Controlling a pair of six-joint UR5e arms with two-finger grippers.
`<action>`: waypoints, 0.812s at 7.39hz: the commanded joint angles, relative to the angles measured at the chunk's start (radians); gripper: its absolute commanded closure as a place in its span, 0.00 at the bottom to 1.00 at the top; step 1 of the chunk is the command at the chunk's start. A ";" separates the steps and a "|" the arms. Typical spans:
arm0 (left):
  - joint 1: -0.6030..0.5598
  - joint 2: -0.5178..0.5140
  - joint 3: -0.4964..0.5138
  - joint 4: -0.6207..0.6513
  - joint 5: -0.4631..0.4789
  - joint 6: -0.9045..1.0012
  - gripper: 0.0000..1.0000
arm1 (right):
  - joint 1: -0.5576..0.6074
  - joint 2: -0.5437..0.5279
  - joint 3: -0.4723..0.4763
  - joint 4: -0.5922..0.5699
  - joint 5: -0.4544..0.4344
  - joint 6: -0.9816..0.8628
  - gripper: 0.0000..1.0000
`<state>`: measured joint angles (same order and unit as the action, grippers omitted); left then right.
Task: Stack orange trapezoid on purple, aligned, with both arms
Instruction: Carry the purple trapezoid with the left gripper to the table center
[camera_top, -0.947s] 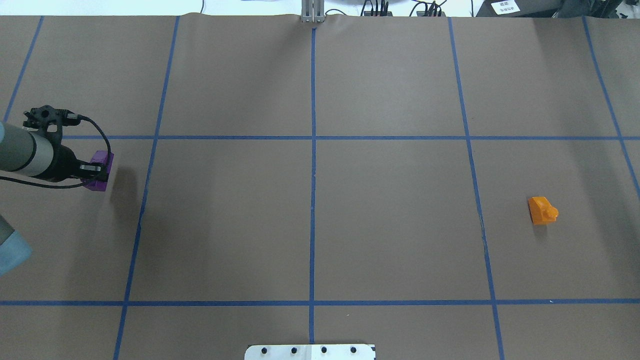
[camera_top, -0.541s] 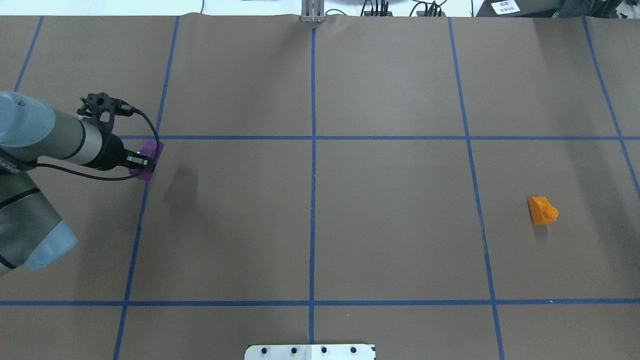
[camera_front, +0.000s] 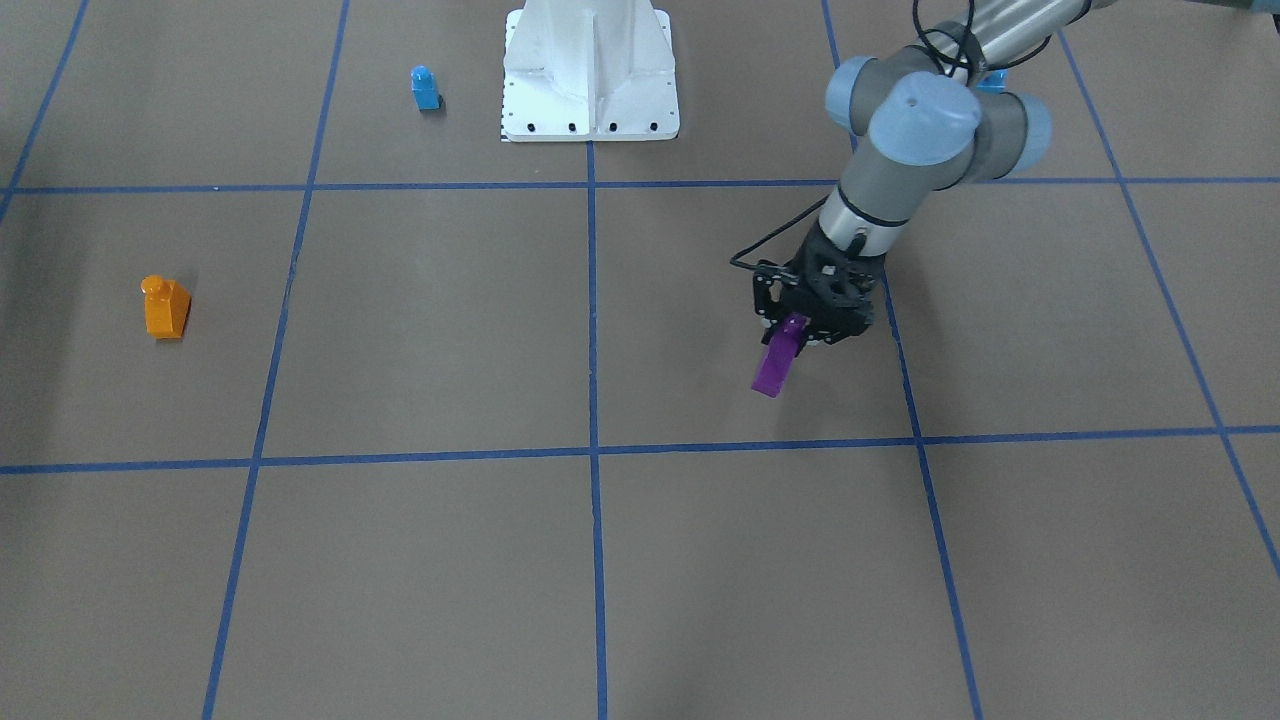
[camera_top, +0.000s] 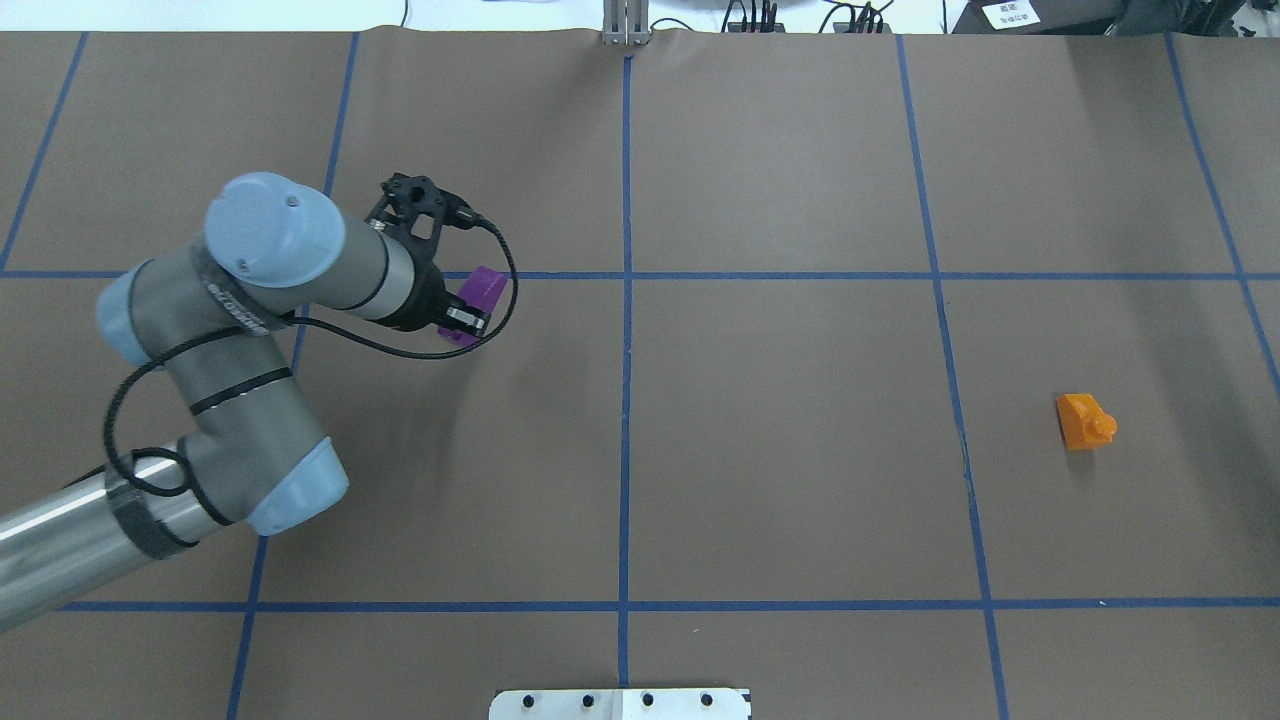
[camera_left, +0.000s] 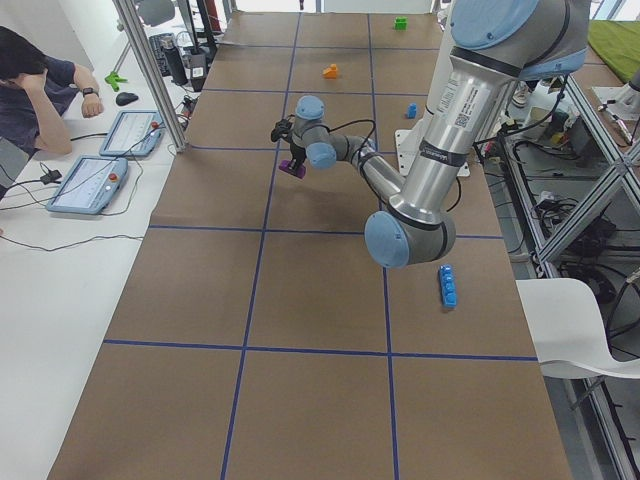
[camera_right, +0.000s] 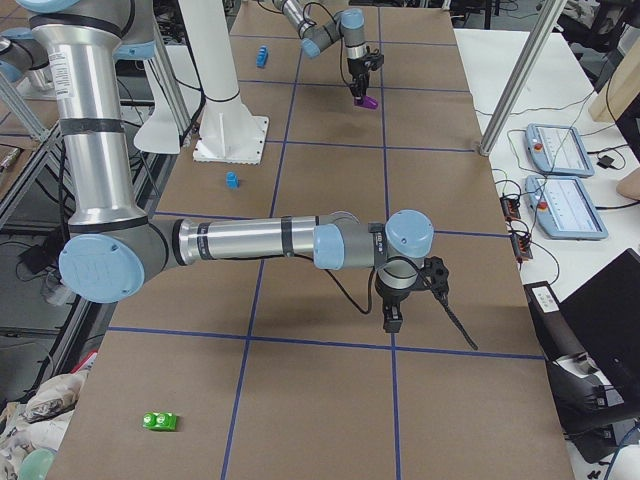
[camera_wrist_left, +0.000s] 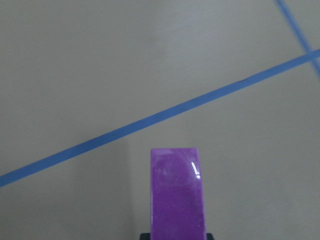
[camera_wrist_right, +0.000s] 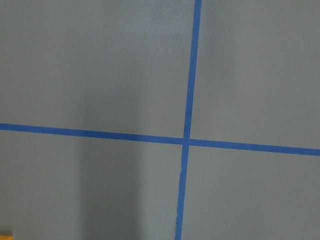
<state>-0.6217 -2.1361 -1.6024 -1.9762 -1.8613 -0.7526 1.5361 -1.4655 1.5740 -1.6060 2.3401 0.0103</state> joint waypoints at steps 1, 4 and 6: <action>0.042 -0.253 0.245 0.011 0.054 -0.002 1.00 | -0.001 0.005 0.004 0.000 0.005 0.002 0.00; 0.045 -0.306 0.325 0.031 0.054 -0.017 1.00 | -0.001 0.005 0.006 0.000 0.010 0.000 0.00; 0.053 -0.323 0.325 0.053 0.054 -0.019 1.00 | -0.001 0.005 0.006 0.000 0.010 0.000 0.00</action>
<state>-0.5732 -2.4504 -1.2799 -1.9333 -1.8071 -0.7695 1.5355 -1.4602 1.5799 -1.6061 2.3497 0.0108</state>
